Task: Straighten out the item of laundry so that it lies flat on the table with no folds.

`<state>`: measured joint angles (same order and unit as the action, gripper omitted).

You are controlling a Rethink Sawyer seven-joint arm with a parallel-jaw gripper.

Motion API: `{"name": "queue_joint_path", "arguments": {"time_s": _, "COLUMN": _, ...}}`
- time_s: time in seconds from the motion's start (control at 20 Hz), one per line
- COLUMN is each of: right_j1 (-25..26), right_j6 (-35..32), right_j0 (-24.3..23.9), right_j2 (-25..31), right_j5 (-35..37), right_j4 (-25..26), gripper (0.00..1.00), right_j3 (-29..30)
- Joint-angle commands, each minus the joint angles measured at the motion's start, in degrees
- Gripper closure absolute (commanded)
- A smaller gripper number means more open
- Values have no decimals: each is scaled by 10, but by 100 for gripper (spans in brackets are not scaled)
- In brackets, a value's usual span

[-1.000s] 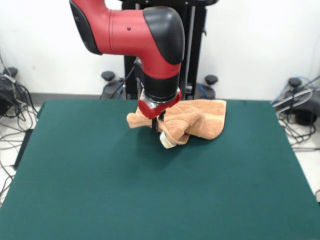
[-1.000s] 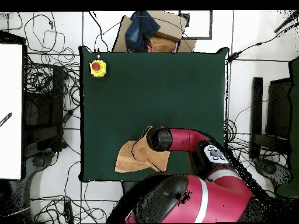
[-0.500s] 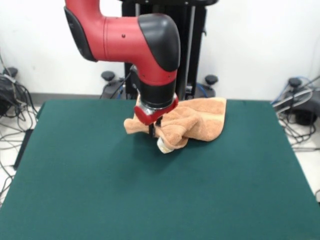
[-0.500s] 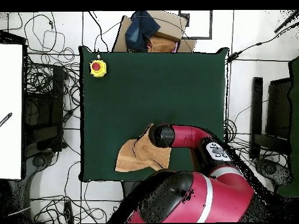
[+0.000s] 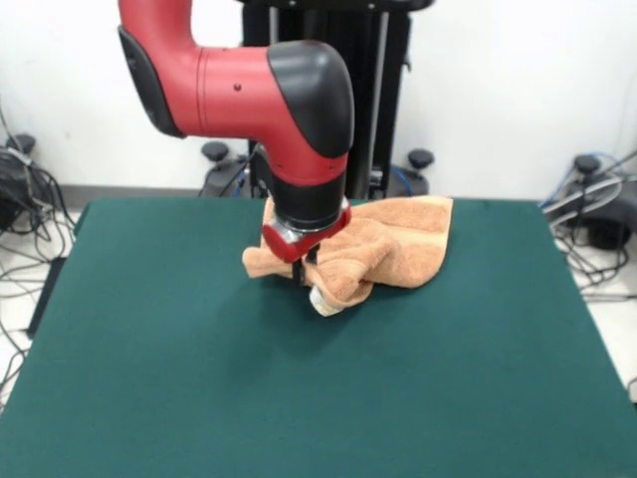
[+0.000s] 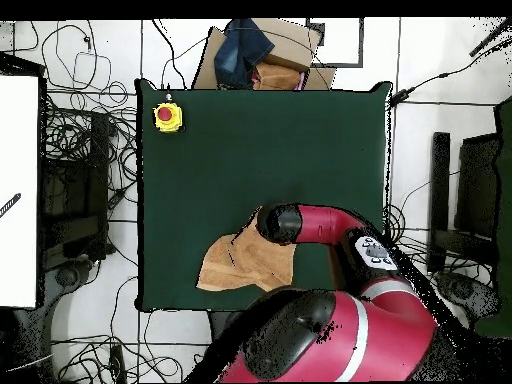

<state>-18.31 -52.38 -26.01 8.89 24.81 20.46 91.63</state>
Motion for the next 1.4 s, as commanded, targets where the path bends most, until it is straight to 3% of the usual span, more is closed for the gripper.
{"name": "queue_joint_path", "arguments": {"time_s": 0.05, "right_j1": 12, "right_j6": 51, "right_j0": -18, "right_j2": 65, "right_j5": 67, "right_j4": 36, "gripper": 100, "right_j3": -57}}
{"name": "queue_joint_path", "arguments": {"time_s": 0.8, "right_j1": -6, "right_j6": 53, "right_j0": -34, "right_j2": 89, "right_j5": 108, "right_j4": 54, "gripper": 100, "right_j3": -64}}
{"name": "queue_joint_path", "arguments": {"time_s": 1.1, "right_j1": -139, "right_j6": 8, "right_j0": -18, "right_j2": 86, "right_j5": 152, "right_j4": 22, "gripper": 100, "right_j3": 39}}
{"name": "queue_joint_path", "arguments": {"time_s": 1.4, "right_j1": -224, "right_j6": -14, "right_j0": -4, "right_j2": 83, "right_j5": 228, "right_j4": -10, "gripper": 100, "right_j3": 74}}
